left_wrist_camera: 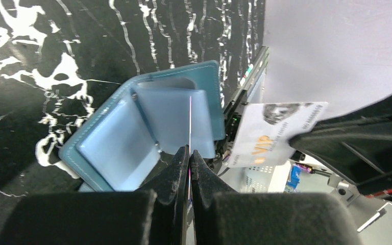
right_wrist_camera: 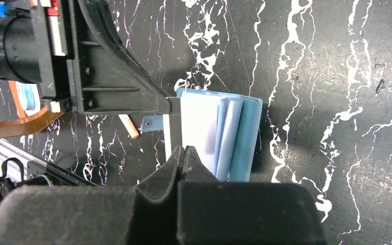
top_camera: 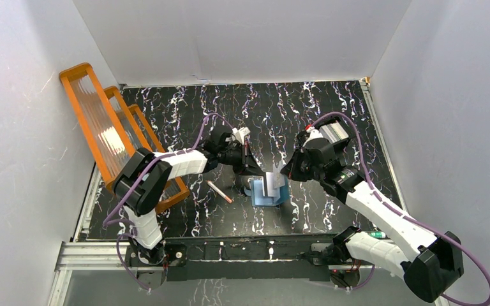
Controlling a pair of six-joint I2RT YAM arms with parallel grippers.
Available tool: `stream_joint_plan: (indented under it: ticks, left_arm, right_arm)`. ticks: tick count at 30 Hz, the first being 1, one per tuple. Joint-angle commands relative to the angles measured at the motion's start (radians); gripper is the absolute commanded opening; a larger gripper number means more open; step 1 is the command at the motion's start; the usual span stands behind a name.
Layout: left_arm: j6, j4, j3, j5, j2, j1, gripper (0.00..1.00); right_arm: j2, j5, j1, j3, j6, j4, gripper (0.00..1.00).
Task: Put the credit cards into the card holder
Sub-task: Adjust the card slot at the card holder.
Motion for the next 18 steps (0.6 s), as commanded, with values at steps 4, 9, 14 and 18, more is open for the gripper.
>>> stream_joint_plan:
  ticks: [4,9,14,18]
  left_arm:
    - [0.035,-0.024,0.042,-0.015,0.06,-0.016,0.0]
    - [0.05,-0.05,0.082,-0.026,0.086,-0.019,0.0]
    - [0.08,-0.097,0.124,-0.041,0.094,-0.024,0.0]
    - [0.065,-0.087,0.126,-0.016,0.092,-0.028,0.0]
  right_arm:
    - [-0.03,-0.012,-0.005,0.029,0.0,-0.012,0.0]
    - [-0.035,-0.065,-0.004,0.009,-0.003,-0.016,0.0]
    - [-0.019,-0.025,-0.005,-0.01,-0.017,-0.048,0.0]
    - [-0.004,-0.028,-0.005,0.01,-0.031,-0.049,0.0]
